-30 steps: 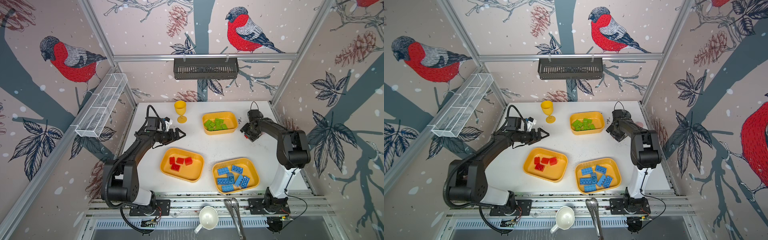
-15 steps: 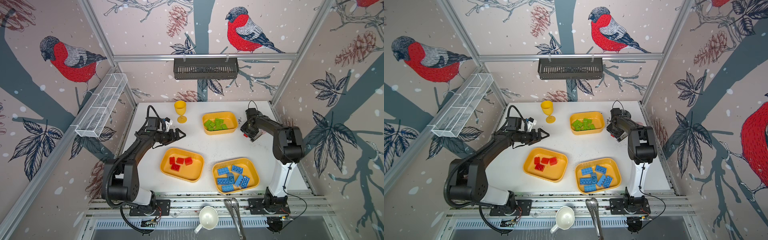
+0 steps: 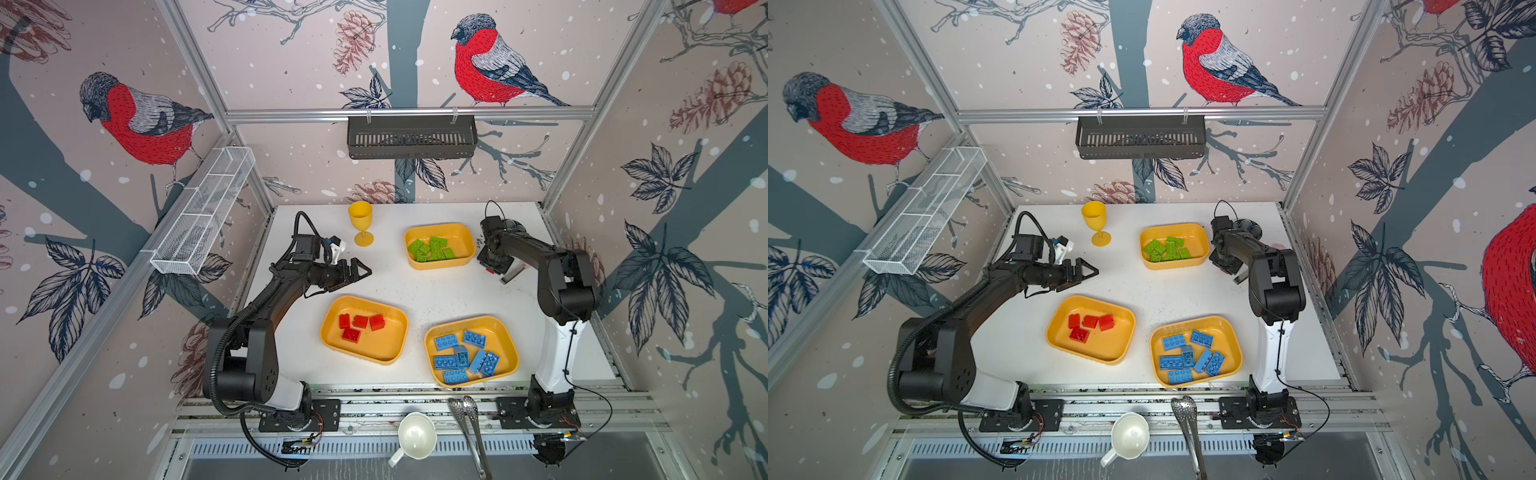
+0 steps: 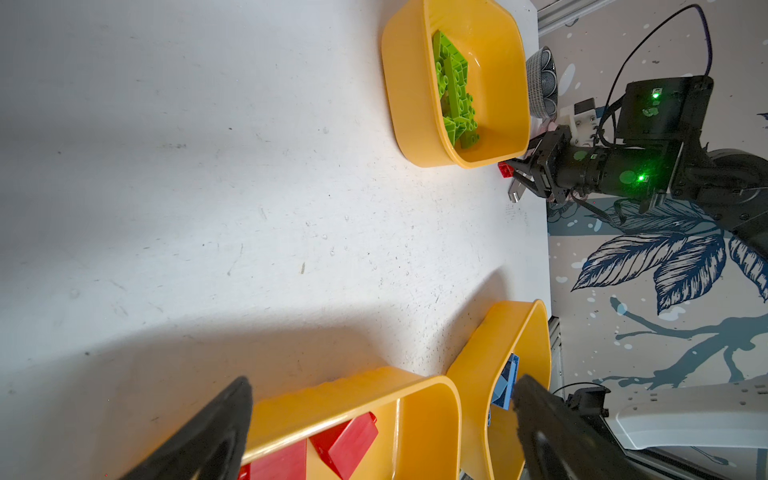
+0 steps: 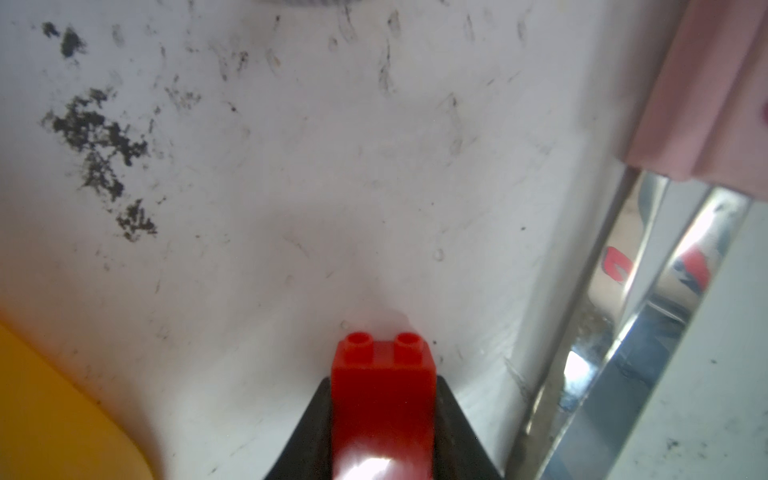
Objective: Sort the legos into containers by color
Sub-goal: 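Return the right gripper to the last red brick and grasp it, then carry the red brick to the red tub and release it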
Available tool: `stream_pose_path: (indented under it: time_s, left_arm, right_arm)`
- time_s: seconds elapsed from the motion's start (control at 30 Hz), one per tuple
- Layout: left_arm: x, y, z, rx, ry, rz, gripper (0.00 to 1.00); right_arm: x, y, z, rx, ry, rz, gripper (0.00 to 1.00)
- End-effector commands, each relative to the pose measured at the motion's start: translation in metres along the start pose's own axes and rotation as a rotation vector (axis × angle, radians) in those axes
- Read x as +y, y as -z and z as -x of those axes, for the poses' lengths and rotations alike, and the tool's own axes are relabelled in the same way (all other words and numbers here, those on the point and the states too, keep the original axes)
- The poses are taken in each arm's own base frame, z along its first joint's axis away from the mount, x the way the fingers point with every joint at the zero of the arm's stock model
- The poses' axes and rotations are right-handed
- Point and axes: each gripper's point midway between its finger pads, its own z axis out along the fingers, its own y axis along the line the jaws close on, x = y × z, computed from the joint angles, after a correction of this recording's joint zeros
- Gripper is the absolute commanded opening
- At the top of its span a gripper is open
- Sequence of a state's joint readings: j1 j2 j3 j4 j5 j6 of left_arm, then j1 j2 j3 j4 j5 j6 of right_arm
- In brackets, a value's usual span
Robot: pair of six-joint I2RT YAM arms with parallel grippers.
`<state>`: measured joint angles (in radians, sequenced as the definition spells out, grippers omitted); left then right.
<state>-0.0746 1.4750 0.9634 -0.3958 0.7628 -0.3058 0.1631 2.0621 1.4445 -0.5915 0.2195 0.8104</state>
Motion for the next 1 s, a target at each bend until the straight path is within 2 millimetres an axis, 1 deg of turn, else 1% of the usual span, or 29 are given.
stream_pose_path:
  time_s: [0.0,0.1,0.2,0.3,0.37,0.43,0.53,0.57,0.63,0.67,0.73,0.8,0.83,0.9,0.93,0.97]
  left_arm:
    - [-0.004,0.002,-0.003,0.014,-0.024,-0.012,0.97]
    - [-0.004,0.003,-0.006,0.024,-0.035,-0.013,0.97]
    - [-0.006,0.004,-0.007,0.026,-0.042,-0.018,0.97]
    - [-0.007,0.004,-0.006,0.023,-0.05,-0.025,0.97]
    - [-0.008,0.005,-0.004,0.017,-0.055,-0.022,0.97]
    - [-0.007,0.006,-0.001,0.008,-0.059,-0.009,0.97]
    - [-0.005,0.007,0.004,-0.007,-0.06,0.014,0.97]
    - [-0.004,0.007,0.004,-0.008,-0.057,0.018,0.97]
    - [-0.001,0.006,0.005,-0.007,-0.048,0.031,0.97]
    - [-0.004,0.008,0.013,-0.023,-0.062,0.035,0.97]
    - [-0.002,0.008,0.019,-0.028,-0.062,0.049,0.97]
    - [-0.002,0.008,0.024,-0.026,-0.071,0.059,0.97]
    - [-0.002,0.008,0.026,-0.028,-0.073,0.066,0.97]
    - [-0.001,0.008,0.03,-0.028,-0.084,0.08,0.97]
    - [0.001,0.009,0.031,-0.029,-0.085,0.089,0.97]
    - [0.002,0.009,0.033,-0.033,-0.086,0.096,0.97]
  right_arm:
    - [-0.008,0.01,-0.001,-0.006,0.018,-0.019,0.31]
    - [-0.005,0.024,0.002,-0.028,0.024,0.019,0.29]
    - [-0.002,0.045,0.003,-0.059,0.048,0.056,0.29]
    - [0.004,0.075,0.0,-0.102,0.105,0.112,0.29]
    - [0.013,0.098,-0.008,-0.133,0.17,0.168,0.29]
    - [0.024,0.123,-0.021,-0.166,0.275,0.241,0.3]
    - [0.045,0.162,-0.05,-0.21,0.45,0.397,0.31]
    - [0.055,0.178,-0.062,-0.238,0.508,0.463,0.32]
    - [0.068,0.202,-0.086,-0.267,0.611,0.565,0.32]
    - [0.075,0.213,-0.099,-0.276,0.663,0.614,0.31]
    - [0.087,0.23,-0.123,-0.282,0.76,0.694,0.31]
    - [0.101,0.249,-0.152,-0.296,0.88,0.765,0.31]
    - [0.106,0.256,-0.166,-0.295,0.928,0.796,0.31]
    - [0.115,0.27,-0.202,-0.273,1.025,0.893,0.32]
    - [0.117,0.273,-0.218,-0.258,1.067,0.937,0.31]
    - [0.119,0.277,-0.24,-0.24,1.121,0.988,0.31]
